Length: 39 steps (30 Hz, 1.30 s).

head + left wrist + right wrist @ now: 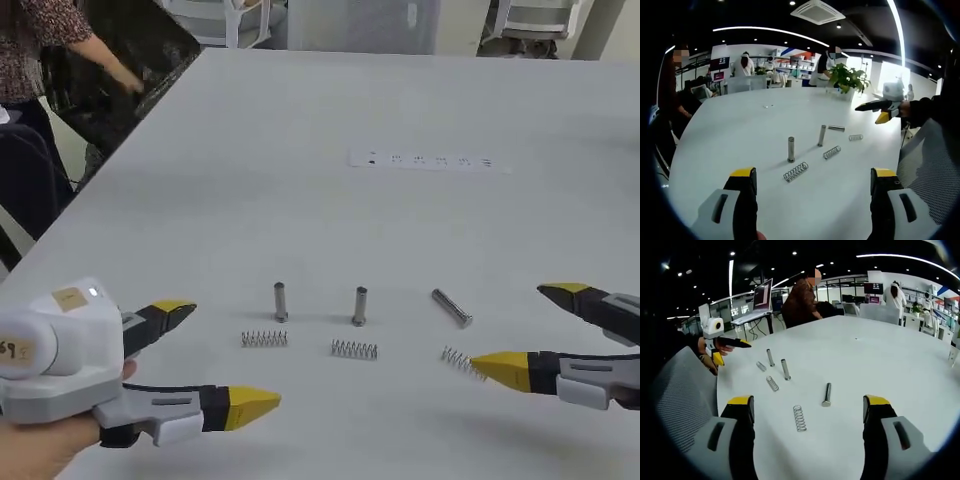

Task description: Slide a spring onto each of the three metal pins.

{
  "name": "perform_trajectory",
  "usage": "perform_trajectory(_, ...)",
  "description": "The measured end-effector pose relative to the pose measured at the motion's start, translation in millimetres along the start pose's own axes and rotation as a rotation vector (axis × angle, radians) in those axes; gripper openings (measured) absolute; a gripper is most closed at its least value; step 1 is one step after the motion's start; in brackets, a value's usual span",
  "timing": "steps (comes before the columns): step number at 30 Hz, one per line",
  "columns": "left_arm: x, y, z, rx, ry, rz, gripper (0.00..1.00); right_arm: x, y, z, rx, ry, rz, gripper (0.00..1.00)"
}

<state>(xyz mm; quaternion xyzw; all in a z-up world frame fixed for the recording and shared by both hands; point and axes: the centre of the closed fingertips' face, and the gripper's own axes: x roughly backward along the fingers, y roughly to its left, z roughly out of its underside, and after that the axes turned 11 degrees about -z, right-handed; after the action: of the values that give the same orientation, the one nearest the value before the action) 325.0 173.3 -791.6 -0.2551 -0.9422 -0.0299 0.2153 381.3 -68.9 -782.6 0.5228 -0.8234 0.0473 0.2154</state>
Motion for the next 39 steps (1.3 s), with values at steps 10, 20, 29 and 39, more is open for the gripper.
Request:
perform_trajectory(10, 3.6, -5.9, -7.2, -0.010, -0.018, 0.005, 0.93, -10.0, -7.3, -13.4, 0.029, 0.021, -0.005, 0.89)
perform_trajectory(20, 5.5, -6.7, -10.2, -0.017, -0.030, 0.005, 0.93, -24.7, -21.4, -24.9, 0.051, 0.060, 0.002, 0.85)
perform_trajectory(29, 8.9, -8.0, -12.2, -0.015, -0.038, -0.002, 0.93, -38.9, -31.7, -21.9, 0.068, 0.138, 0.015, 0.78)
perform_trajectory(39, 12.3, -11.9, -14.3, -0.016, -0.046, -0.008, 0.92, -55.5, -37.6, -18.3, 0.083, 0.221, 0.025, 0.67)
